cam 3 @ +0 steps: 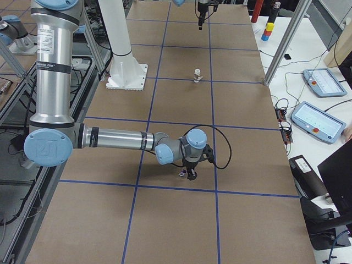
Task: Assemble PPR valve and pipe with both arms
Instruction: 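Reach the right gripper to the chrome pipe fitting and grasp it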
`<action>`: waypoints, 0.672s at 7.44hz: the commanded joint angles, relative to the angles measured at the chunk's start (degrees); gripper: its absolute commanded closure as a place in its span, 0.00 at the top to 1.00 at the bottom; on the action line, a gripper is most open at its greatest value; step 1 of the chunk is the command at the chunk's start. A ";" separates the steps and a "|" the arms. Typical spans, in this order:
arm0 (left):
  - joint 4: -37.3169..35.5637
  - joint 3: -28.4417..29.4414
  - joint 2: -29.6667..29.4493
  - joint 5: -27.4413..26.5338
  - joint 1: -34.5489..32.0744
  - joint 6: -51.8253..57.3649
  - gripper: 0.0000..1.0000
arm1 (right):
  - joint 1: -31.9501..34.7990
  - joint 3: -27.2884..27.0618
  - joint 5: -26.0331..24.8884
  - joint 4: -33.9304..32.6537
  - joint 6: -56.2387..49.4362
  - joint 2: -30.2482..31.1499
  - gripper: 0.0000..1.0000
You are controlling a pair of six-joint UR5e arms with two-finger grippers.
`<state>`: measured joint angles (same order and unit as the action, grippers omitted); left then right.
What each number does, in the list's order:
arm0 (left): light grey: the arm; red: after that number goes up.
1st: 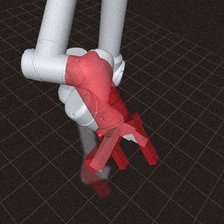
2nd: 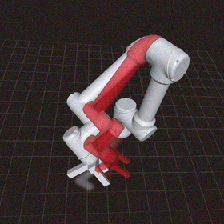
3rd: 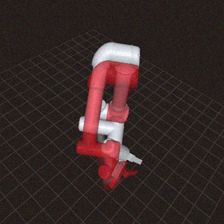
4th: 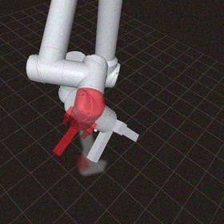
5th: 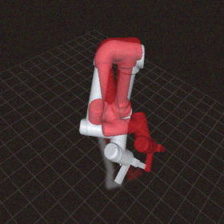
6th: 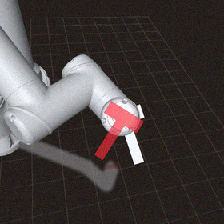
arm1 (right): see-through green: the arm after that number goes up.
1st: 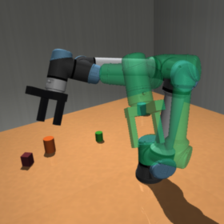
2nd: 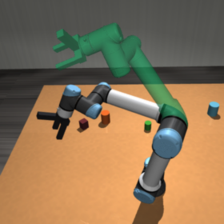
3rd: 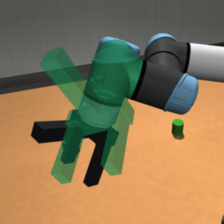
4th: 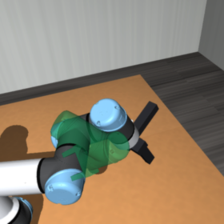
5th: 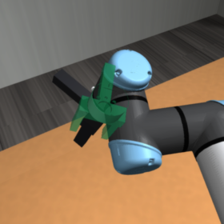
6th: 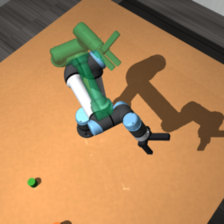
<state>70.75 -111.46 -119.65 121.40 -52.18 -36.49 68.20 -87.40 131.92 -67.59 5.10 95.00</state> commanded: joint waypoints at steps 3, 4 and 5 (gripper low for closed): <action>0.00 0.10 0.03 -0.02 0.06 -0.08 1.00 | -0.70 0.03 -0.17 -0.26 -0.09 0.36 0.56; 0.00 0.01 0.03 0.06 0.06 0.01 1.00 | -0.70 0.03 -0.34 -0.26 -0.09 0.36 0.50; 0.00 0.01 0.03 0.07 -0.03 0.01 1.00 | -0.70 0.03 -0.52 -0.26 -0.09 0.36 0.36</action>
<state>70.75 -111.42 -119.62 121.43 -52.13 -36.50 67.51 -87.36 131.60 -67.85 5.02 95.32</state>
